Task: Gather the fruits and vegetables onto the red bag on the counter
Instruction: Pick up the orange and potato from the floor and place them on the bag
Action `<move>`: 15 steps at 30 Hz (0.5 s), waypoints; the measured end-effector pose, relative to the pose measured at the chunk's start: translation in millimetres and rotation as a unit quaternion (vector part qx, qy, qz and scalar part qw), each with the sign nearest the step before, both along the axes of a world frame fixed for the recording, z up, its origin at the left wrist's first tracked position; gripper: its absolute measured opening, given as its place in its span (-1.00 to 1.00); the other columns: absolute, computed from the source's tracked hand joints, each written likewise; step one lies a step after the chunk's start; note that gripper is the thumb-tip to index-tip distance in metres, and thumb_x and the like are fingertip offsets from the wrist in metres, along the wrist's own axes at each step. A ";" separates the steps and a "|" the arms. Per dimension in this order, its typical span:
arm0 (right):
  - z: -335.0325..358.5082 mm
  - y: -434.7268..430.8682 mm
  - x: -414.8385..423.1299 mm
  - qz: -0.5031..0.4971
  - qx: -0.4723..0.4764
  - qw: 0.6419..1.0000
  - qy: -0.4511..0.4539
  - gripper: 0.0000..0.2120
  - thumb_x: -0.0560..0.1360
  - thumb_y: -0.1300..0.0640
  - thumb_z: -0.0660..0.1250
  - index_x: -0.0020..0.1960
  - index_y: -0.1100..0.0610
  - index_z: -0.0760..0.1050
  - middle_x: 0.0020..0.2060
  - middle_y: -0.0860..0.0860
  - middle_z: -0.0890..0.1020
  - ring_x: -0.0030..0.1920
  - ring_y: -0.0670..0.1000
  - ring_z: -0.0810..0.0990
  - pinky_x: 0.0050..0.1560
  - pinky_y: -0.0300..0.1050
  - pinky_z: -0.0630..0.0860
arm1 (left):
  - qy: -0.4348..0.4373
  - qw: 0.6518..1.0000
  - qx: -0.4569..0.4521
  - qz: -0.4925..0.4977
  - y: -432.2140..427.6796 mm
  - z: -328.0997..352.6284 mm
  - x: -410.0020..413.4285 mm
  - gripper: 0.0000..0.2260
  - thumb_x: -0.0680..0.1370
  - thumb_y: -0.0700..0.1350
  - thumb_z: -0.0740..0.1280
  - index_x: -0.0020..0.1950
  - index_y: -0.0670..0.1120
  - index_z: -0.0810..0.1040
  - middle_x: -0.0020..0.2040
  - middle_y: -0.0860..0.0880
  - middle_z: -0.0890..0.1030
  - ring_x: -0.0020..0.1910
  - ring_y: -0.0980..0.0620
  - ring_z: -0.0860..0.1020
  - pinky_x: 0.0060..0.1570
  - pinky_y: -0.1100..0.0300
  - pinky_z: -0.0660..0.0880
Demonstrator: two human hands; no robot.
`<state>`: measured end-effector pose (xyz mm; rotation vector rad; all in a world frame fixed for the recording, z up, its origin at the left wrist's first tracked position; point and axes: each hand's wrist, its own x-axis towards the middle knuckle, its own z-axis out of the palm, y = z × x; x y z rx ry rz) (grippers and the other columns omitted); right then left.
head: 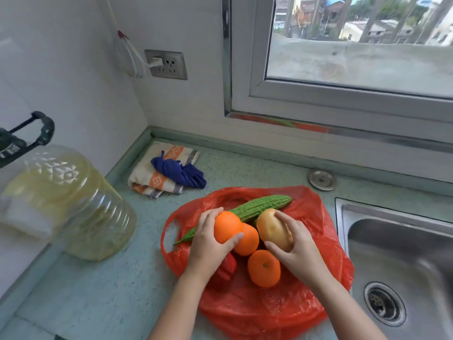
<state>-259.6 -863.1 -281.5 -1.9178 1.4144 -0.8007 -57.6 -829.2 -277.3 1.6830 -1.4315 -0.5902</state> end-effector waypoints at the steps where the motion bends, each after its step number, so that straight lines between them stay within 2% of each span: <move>1: -0.3 -3.8 -2.9 -0.014 -0.002 1.000 -0.006 -0.35 0.31 0.06 0.50 0.31 -0.11 0.29 0.05 0.01 0.47 0.08 -0.01 0.42 0.09 -0.17 0.30 | 0.001 1.000 0.000 -0.003 -5.3 -1.1 0.5 -0.43 0.33 0.00 0.50 0.28 -0.06 0.40 0.17 0.07 0.37 0.18 0.17 0.35 0.13 0.51 0.19; 3: -2.0 -12.8 -11.0 -0.038 -0.004 0.999 -0.009 -0.35 0.31 0.09 0.50 0.30 -0.13 0.28 0.06 0.02 0.46 0.09 0.01 0.41 0.12 -0.14 0.31 | 0.003 1.000 0.002 -0.012 -16.3 -3.7 0.2 -0.43 0.33 0.00 0.50 0.28 -0.06 0.40 0.17 0.07 0.37 0.17 0.17 0.34 0.14 0.43 0.20; 6: -6.2 -28.3 -25.2 -0.070 -0.005 0.997 0.009 -0.36 0.31 0.11 0.50 0.32 -0.05 0.31 0.09 0.06 0.46 0.12 0.04 0.41 0.15 -0.11 0.31 | 0.006 1.000 0.005 -0.028 -34.7 -7.1 -2.0 -0.43 0.34 0.03 0.49 0.29 -0.06 0.40 0.19 0.06 0.38 0.19 0.15 0.35 0.17 0.38 0.22; 9: -10.4 -42.5 -38.3 -0.091 0.011 0.996 0.023 -0.35 0.31 0.15 0.49 0.33 0.00 0.32 0.12 0.10 0.44 0.15 0.07 0.40 0.18 -0.07 0.32 | 0.007 0.999 0.010 -0.042 -52.8 -9.4 -2.7 -0.43 0.34 0.00 0.49 0.29 -0.06 0.40 0.18 0.08 0.36 0.19 0.15 0.33 0.13 0.46 0.17; 15: -23.1 -61.4 -48.6 -0.064 0.048 0.995 0.062 -0.36 0.30 0.20 0.48 0.33 0.00 0.33 0.08 0.06 0.42 0.13 0.03 0.40 0.11 -0.19 0.27 | -0.006 0.997 0.040 -0.073 -83.0 -19.7 2.9 -0.42 0.33 -0.01 0.50 0.29 -0.06 0.40 0.18 0.08 0.37 0.18 0.14 0.34 0.11 0.39 0.19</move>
